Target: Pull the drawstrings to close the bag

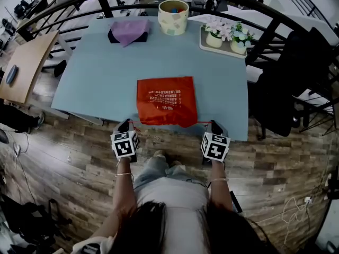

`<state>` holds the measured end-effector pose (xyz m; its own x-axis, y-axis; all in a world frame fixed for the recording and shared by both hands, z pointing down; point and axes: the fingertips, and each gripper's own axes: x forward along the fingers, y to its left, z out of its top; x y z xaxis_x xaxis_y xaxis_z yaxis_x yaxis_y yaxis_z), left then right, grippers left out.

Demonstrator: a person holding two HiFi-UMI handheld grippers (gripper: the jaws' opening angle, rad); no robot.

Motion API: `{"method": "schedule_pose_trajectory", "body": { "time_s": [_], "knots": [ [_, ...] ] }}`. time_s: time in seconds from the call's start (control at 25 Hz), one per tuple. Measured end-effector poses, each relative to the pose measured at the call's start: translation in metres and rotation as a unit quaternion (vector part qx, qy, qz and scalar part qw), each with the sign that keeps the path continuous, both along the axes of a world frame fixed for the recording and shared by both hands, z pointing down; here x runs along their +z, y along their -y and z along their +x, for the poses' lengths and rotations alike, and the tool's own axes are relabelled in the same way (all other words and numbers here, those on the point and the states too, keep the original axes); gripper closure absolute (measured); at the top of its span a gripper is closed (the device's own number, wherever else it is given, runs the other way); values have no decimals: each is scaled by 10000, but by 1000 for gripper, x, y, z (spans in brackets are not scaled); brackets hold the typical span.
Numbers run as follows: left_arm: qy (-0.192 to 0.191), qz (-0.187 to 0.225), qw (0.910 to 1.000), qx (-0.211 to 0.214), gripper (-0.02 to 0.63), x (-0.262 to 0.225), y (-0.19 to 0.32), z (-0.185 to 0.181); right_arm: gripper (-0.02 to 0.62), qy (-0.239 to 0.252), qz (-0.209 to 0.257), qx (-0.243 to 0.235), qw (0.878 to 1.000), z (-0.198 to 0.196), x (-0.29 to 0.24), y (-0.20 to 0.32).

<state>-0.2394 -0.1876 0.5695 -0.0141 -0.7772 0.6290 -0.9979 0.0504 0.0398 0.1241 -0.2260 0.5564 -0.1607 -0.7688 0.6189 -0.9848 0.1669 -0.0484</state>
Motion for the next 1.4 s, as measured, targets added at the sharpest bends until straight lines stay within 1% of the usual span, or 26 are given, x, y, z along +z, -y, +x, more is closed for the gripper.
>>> {"method": "schedule_pose_trajectory", "body": {
  "time_s": [0.36,0.84,1.4],
  "knots": [
    [-38,0,9999,-113,588,0,10,-15,568,-24,-16,36,10000,-4,-1,17],
    [-240,124,9992,-278,588,-3,24,-36,568,-15,38,209,9998,-6,-3,27],
    [-321,110,9992,-231,588,0,40,-46,568,-48,52,554,9984,5,-3,26]
  ]
}}
